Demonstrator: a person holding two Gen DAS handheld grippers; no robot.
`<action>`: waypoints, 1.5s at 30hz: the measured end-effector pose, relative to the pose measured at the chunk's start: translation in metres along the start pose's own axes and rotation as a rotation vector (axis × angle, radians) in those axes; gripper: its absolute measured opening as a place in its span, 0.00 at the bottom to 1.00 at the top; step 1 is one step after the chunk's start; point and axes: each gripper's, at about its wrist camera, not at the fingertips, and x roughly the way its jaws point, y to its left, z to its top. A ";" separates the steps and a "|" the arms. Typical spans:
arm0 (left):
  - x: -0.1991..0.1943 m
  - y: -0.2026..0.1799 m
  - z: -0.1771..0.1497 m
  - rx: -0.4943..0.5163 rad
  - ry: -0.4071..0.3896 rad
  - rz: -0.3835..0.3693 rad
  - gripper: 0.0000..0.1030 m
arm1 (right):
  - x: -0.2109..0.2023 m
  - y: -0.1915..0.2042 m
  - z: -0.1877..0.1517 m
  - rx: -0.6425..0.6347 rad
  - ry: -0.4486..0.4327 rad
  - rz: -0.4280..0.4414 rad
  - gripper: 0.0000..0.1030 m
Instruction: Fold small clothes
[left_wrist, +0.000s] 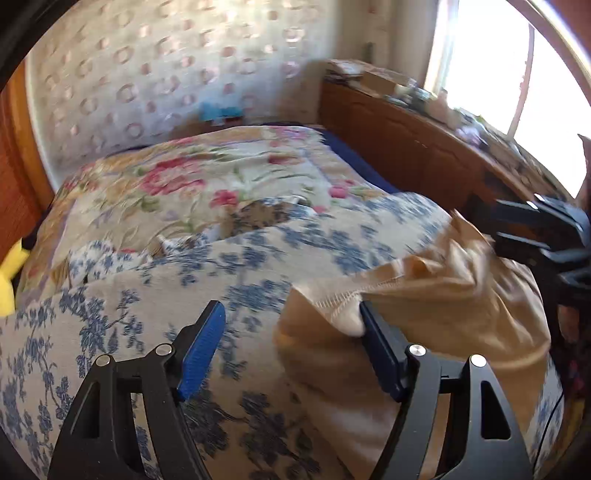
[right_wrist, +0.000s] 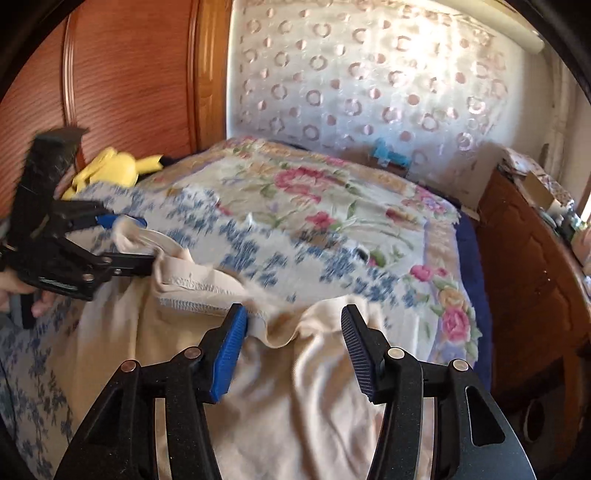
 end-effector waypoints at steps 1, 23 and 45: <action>0.001 0.006 -0.002 -0.016 0.007 0.000 0.72 | -0.003 -0.001 0.002 0.010 -0.011 -0.002 0.54; -0.028 -0.009 -0.019 0.026 -0.003 -0.064 0.72 | 0.040 -0.010 0.038 -0.007 0.020 -0.171 0.50; -0.008 -0.016 -0.045 -0.089 0.121 -0.247 0.34 | 0.017 -0.010 -0.050 0.295 0.260 0.135 0.58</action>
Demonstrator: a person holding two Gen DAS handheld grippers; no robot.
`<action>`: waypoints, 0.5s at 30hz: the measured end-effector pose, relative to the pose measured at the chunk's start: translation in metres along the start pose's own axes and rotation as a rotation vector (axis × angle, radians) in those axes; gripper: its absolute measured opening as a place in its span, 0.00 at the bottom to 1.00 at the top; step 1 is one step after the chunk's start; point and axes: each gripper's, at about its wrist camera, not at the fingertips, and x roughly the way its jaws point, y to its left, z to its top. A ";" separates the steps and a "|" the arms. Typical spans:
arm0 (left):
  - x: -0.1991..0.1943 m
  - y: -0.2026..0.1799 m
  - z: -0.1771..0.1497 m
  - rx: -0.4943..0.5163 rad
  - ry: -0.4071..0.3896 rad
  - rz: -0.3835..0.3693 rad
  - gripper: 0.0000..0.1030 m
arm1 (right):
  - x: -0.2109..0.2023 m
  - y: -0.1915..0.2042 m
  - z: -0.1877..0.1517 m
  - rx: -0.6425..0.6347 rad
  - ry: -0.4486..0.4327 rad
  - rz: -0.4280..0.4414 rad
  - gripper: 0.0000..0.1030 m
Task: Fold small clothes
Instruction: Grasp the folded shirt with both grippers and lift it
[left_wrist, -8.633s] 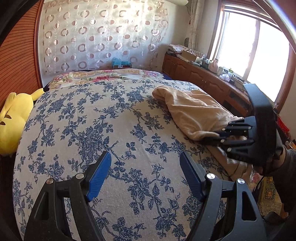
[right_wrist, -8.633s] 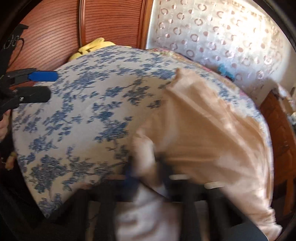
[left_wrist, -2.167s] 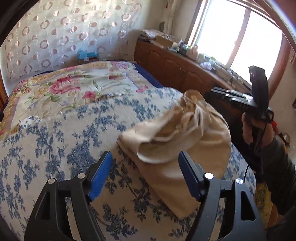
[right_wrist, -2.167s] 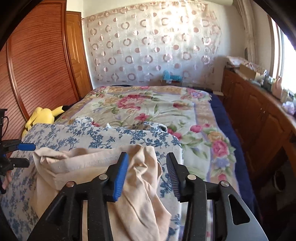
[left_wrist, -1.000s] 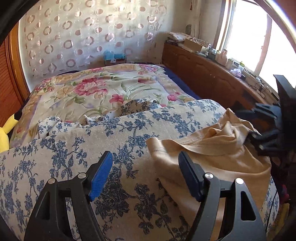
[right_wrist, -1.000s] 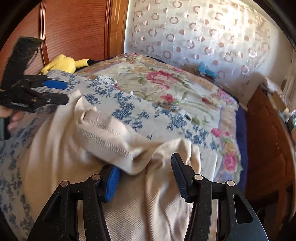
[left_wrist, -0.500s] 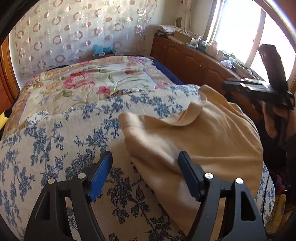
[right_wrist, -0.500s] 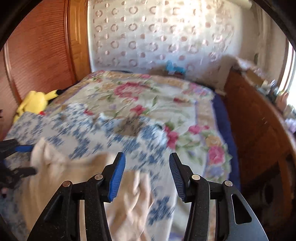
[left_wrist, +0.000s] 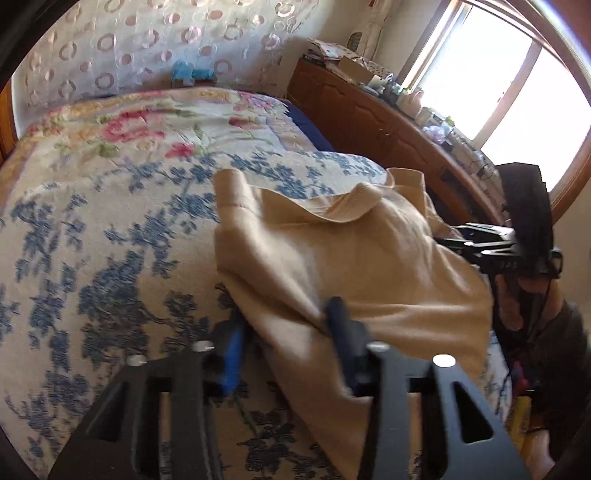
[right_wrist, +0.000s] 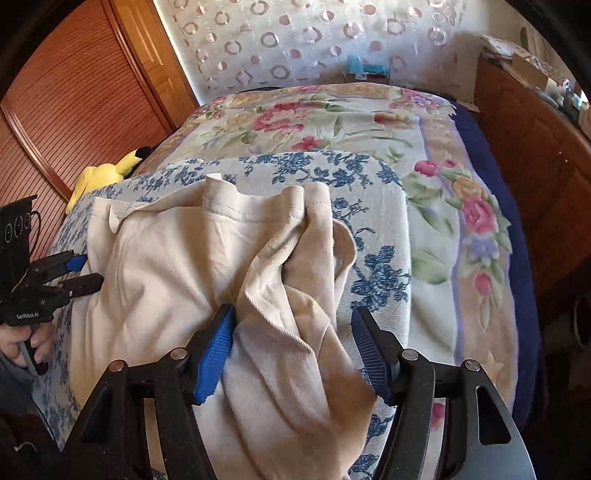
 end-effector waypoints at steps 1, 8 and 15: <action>-0.001 0.000 0.000 -0.003 -0.004 -0.004 0.22 | 0.002 0.001 0.000 -0.001 0.003 0.015 0.51; -0.031 -0.003 -0.004 -0.032 -0.045 -0.162 0.11 | -0.035 -0.019 0.005 -0.056 -0.013 0.076 0.14; -0.118 0.009 -0.022 -0.047 -0.190 -0.218 0.10 | -0.085 0.023 0.029 -0.153 -0.161 0.097 0.13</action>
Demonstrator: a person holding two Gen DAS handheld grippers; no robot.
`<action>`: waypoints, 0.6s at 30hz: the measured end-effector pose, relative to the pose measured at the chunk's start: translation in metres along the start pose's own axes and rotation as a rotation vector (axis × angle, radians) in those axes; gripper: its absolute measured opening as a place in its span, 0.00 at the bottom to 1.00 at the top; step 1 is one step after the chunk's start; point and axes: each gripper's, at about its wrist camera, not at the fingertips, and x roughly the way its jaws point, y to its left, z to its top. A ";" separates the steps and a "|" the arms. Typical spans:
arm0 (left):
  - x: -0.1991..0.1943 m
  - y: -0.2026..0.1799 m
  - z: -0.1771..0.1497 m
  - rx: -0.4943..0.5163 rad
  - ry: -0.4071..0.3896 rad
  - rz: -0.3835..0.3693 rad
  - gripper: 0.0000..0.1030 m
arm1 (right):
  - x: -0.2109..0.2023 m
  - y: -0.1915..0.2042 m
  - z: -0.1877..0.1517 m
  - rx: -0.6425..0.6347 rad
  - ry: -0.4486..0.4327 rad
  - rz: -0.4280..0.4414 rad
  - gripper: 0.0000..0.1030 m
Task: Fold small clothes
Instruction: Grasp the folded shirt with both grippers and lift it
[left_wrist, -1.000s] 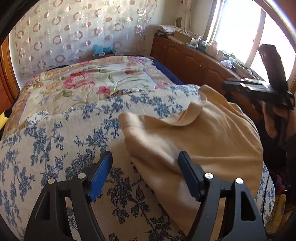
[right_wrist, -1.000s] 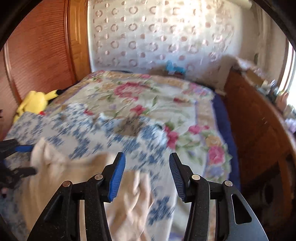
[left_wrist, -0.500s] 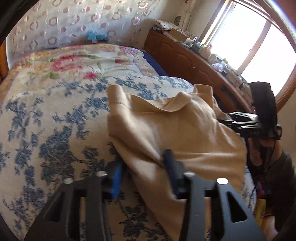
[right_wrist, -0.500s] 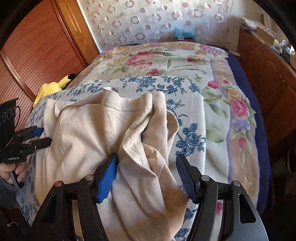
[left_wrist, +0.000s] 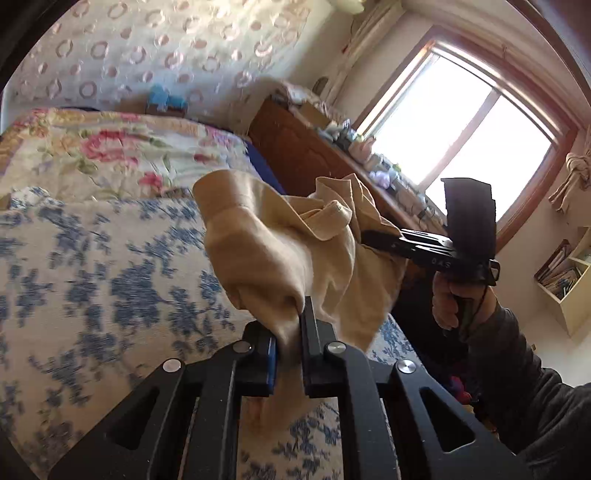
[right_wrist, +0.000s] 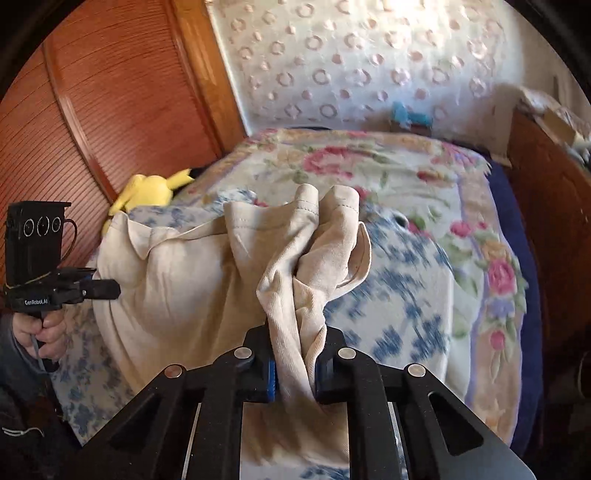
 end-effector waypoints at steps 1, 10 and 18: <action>-0.013 0.004 -0.002 -0.008 -0.021 -0.001 0.10 | -0.001 0.011 0.008 -0.030 -0.011 0.003 0.13; -0.145 0.080 -0.029 -0.125 -0.223 0.195 0.10 | 0.055 0.129 0.083 -0.255 -0.051 0.143 0.13; -0.200 0.155 -0.069 -0.253 -0.291 0.387 0.10 | 0.180 0.246 0.149 -0.465 0.014 0.209 0.13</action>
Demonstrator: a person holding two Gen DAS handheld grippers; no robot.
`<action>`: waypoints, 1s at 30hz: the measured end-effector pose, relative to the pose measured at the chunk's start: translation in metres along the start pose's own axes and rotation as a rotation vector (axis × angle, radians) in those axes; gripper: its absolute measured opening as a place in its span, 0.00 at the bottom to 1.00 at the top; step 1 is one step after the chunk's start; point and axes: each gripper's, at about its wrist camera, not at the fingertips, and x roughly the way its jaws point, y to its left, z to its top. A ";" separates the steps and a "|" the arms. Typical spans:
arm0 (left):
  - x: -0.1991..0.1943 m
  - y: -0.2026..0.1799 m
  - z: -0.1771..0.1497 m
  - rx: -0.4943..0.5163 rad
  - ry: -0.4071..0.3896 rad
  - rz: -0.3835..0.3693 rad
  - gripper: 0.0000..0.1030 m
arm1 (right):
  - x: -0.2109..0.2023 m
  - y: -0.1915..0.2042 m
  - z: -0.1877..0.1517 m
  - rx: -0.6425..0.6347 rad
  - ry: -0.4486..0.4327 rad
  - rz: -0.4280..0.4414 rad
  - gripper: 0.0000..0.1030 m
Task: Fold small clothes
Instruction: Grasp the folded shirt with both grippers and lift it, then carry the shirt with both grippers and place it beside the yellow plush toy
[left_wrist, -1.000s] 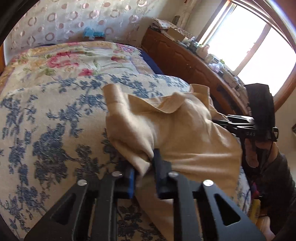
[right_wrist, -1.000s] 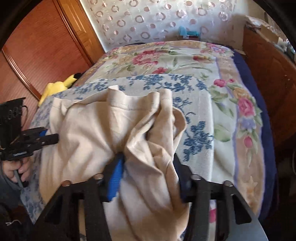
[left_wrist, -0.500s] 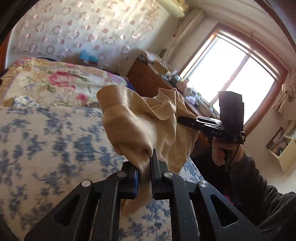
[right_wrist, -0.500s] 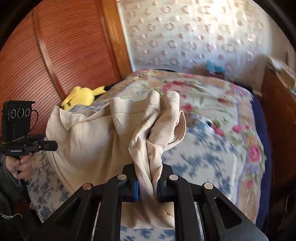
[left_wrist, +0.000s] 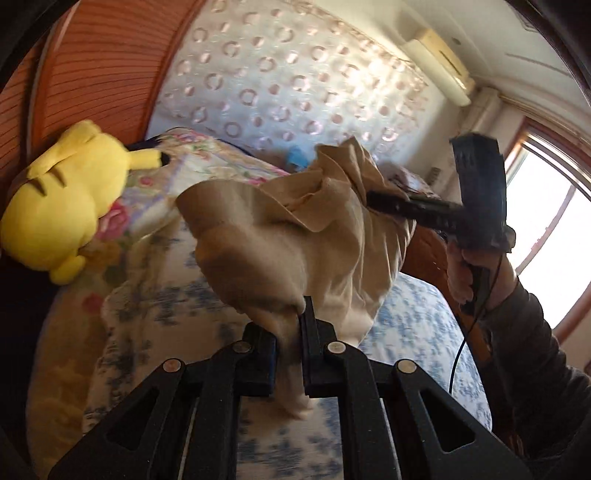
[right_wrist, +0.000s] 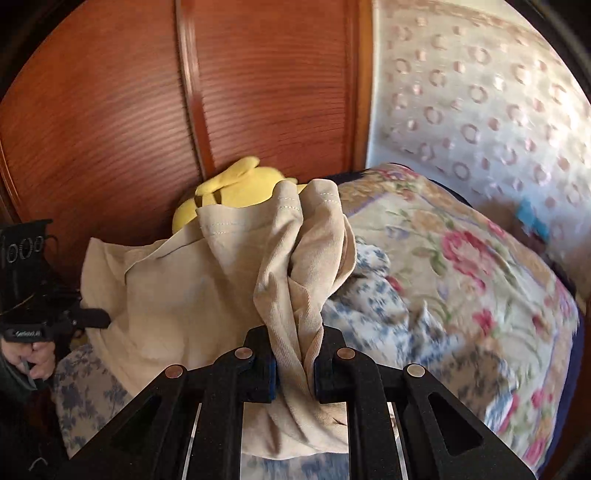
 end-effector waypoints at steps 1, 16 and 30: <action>0.001 0.006 -0.001 -0.016 -0.006 0.010 0.10 | 0.016 0.006 0.011 -0.023 0.013 0.002 0.13; 0.010 0.065 -0.014 -0.112 0.035 0.125 0.16 | 0.166 0.012 0.072 -0.042 0.129 -0.007 0.30; 0.009 0.049 0.027 0.111 -0.049 0.276 0.58 | 0.162 0.023 0.036 0.020 -0.016 -0.040 0.40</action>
